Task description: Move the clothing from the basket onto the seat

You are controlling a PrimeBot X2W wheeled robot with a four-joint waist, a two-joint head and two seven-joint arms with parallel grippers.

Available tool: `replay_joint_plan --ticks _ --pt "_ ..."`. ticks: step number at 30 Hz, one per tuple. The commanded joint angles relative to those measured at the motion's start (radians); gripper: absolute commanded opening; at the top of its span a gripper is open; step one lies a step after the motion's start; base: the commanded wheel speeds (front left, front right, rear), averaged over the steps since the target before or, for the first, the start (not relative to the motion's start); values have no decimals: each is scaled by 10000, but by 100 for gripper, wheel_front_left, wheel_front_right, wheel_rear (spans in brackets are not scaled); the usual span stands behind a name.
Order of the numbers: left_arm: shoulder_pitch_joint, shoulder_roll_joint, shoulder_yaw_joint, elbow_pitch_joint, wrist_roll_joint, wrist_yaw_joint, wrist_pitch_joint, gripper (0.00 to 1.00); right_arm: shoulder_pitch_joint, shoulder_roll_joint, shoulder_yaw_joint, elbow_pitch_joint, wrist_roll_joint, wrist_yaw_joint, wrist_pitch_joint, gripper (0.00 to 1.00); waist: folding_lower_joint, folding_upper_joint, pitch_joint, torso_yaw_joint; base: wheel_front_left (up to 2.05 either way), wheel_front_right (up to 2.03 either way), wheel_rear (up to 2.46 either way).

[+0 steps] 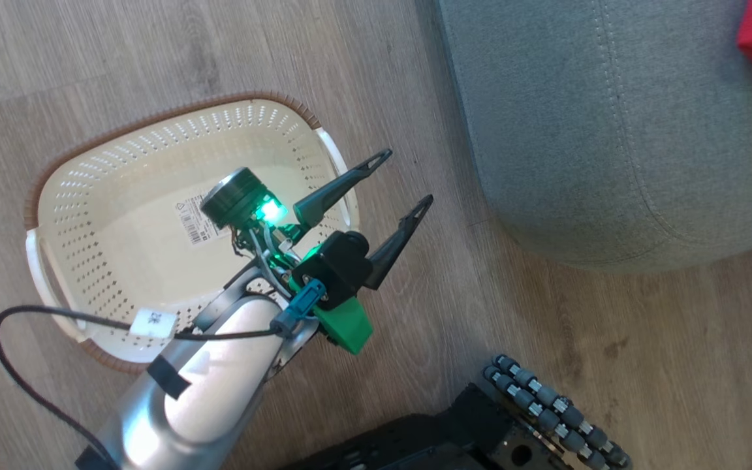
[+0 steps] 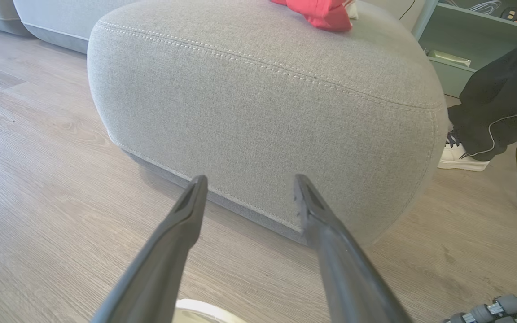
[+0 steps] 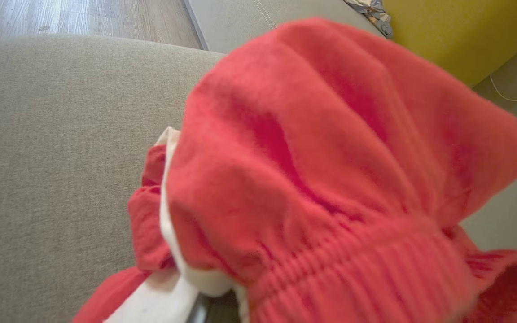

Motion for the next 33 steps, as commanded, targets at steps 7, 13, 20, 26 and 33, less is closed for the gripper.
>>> replay_joint_plan --ticks 7,13,20,26,33 --pt "-32 152 -70 -261 82 136 -42 100 147 -64 308 198 -288 -2 -183 100 0 1 -472 -163 0 0 0" --pt "36 -36 -282 -177 -38 257 -42 100 291 88 580 284 -762 -2 -225 100 0 1 -1092 -215 0 0 0" --pt "246 -367 -261 -182 -346 379 -42 100 475 299 1068 322 -1162 -2 -250 100 0 1 -2079 -198 0 0 0" --pt "636 -553 -190 -149 -476 396 -42 100 779 386 1522 24 -1391 -2 -299 100 0 1 -2943 -132 0 0 0" --pt "1068 -725 130 -219 -574 535 -42 100 1376 452 1726 -1289 -920 -2 -311 100 0 1 -3892 41 0 0 0"
